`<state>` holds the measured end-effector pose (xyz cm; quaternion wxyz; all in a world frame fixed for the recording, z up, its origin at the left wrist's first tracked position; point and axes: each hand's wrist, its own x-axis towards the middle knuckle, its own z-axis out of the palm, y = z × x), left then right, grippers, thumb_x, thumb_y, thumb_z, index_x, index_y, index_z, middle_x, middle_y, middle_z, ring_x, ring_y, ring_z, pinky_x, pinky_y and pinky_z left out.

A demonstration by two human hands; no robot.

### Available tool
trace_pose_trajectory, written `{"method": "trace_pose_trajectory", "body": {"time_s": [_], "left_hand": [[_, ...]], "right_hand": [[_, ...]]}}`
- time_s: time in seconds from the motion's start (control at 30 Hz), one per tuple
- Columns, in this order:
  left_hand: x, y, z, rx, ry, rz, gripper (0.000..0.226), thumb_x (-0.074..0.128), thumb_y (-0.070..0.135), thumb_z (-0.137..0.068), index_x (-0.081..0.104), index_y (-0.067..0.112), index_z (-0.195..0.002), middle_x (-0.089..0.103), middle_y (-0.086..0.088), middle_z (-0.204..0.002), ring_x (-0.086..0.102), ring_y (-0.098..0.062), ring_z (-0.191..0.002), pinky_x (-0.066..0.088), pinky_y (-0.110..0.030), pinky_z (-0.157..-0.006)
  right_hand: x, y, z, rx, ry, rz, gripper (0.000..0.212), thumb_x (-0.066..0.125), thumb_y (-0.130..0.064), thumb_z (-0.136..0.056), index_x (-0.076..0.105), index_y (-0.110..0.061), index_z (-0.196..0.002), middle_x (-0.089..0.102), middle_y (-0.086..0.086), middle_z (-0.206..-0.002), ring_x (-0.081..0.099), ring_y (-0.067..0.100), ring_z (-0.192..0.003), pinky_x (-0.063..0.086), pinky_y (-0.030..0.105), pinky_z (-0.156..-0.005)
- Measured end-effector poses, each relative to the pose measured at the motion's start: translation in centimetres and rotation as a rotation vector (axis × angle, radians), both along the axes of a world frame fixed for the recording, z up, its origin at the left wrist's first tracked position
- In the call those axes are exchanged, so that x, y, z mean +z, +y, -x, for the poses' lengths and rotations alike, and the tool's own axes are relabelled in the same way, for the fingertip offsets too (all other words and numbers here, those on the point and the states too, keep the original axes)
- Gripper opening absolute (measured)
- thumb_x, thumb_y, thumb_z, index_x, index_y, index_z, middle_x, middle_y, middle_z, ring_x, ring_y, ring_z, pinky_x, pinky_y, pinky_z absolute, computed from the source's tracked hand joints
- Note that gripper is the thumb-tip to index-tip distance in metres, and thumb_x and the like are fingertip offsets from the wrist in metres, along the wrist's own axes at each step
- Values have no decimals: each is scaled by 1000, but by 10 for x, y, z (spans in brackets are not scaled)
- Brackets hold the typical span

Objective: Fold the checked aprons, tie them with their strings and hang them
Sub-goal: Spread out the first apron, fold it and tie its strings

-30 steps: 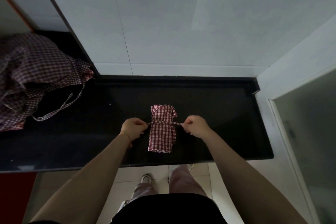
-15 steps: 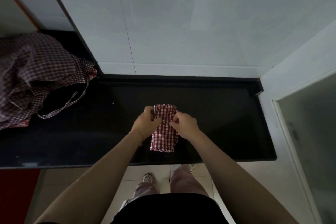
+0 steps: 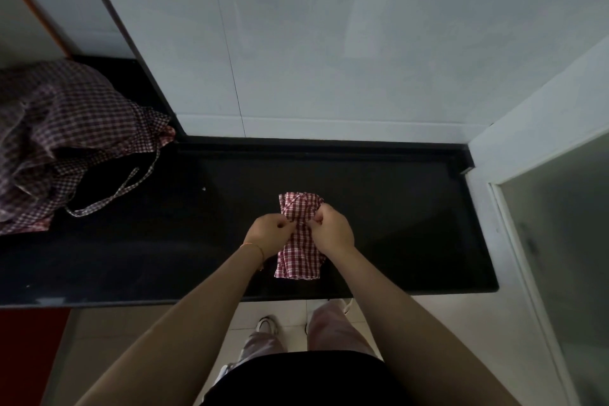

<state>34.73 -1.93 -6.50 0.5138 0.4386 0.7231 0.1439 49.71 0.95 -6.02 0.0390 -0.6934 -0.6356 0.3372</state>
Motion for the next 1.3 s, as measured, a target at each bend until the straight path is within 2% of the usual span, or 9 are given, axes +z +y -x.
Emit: {"method": "trace_pose_trajectory", "body": {"time_s": [0.13,0.33,0.47,0.6,0.8,0.93,1.1,1.17,1.3], "left_hand": [[-7,-12,15,105,-30,-5,28,60,30,-96,58,16,-72,56,1,-71,50,-9,-62,43,-25,-61],[10,-4,10,73,-134,-75,21,52,27,-100,65,14,-90,63,-6,-93,56,-12,-78,45,-26,-71],[21,7,-8,12,-167,-128,17,56,29,-98,67,19,-91,60,3,-83,53,-7,-69,45,-23,-65],[19,9,-19,-36,-190,-128,13,58,20,-97,68,17,-105,64,2,-82,58,-7,-66,48,-20,-62],[6,9,-25,63,-84,-175,11,64,22,-94,74,22,-99,69,8,-90,65,-7,-85,53,-23,-78],[1,7,-27,-34,-33,-166,14,61,24,-96,74,22,-99,68,4,-84,65,-15,-76,54,-28,-70],[4,4,-22,-216,-48,-156,20,54,18,-99,70,23,-111,66,7,-89,59,-4,-70,45,-14,-62],[5,4,-21,-199,-50,-149,15,56,21,-98,71,21,-102,66,7,-86,61,-6,-74,47,-17,-65],[0,4,-18,-20,-132,-99,17,57,22,-98,72,17,-91,68,-4,-85,59,-13,-70,50,-27,-66]], "right_hand": [[0,3,-19,-125,14,61,9,60,-26,-95,54,-23,-90,59,-4,-87,59,11,-77,52,29,-72],[4,13,-30,56,-3,94,7,63,-30,-94,63,-24,-98,62,-7,-97,59,9,-87,48,26,-78],[3,8,-27,68,34,90,20,62,-27,-95,66,-22,-114,63,-7,-110,59,9,-100,46,25,-86],[6,5,-29,98,73,98,16,59,-26,-97,67,-23,-110,64,-8,-104,59,5,-90,41,20,-72],[20,7,-26,173,149,173,16,57,-29,-98,70,-20,-100,67,-5,-96,63,8,-86,52,30,-83],[33,11,-25,169,192,166,12,60,-30,-97,66,-19,-96,64,-3,-90,62,10,-80,50,27,-74],[37,20,-18,110,182,228,15,58,-31,-98,62,-18,-92,65,1,-82,61,11,-65,44,22,-57],[40,20,-12,95,261,241,15,57,-28,-99,65,-17,-95,67,3,-86,63,11,-71,46,21,-60],[38,21,-10,-159,480,246,21,51,-19,-100,70,-15,-107,71,1,-99,67,15,-93,55,28,-81]]}}
